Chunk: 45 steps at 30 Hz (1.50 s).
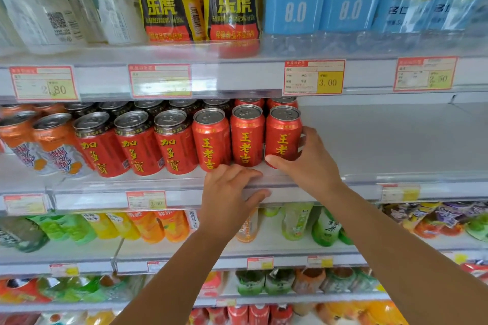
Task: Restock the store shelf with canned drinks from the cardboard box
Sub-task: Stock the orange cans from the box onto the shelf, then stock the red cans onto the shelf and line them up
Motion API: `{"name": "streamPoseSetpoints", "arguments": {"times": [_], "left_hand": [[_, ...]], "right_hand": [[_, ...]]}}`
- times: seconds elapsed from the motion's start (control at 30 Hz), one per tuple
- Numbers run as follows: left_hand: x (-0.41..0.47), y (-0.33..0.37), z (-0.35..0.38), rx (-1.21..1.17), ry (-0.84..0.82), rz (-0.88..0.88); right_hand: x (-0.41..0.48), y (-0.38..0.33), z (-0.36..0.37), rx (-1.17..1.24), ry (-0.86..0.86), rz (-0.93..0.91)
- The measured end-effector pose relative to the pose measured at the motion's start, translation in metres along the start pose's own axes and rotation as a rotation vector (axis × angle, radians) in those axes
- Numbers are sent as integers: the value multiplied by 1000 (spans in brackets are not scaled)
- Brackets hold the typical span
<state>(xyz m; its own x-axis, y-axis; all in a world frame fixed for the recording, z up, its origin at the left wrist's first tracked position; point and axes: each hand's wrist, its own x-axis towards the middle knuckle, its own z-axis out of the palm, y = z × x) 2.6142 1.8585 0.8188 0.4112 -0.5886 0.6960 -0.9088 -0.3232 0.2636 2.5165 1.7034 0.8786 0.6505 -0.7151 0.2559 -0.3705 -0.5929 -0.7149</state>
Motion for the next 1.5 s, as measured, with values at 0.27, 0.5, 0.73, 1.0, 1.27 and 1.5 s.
{"name": "streamPoseSetpoints", "arguments": {"times": [0.27,0.5,0.73,1.0,1.27,1.5], "left_hand": [[0,1,-3,21,-17,15],[-26,74,9,-165,55,143],[-127,178,109,-466,-761,-78],[-268,220,236,-350,-1341,-284],[-414,198,374,-128,-1747,-373],[-567,162,520,34,-1750,-535]], "right_hand": [[-9,6,-11,6,5,-38],[-88,70,-77,204,192,-57],[-192,230,-139,167,86,335],[-311,418,-131,70,-169,977],[-414,584,-8,115,-225,1405],[-480,725,161,175,-300,1535]]}}
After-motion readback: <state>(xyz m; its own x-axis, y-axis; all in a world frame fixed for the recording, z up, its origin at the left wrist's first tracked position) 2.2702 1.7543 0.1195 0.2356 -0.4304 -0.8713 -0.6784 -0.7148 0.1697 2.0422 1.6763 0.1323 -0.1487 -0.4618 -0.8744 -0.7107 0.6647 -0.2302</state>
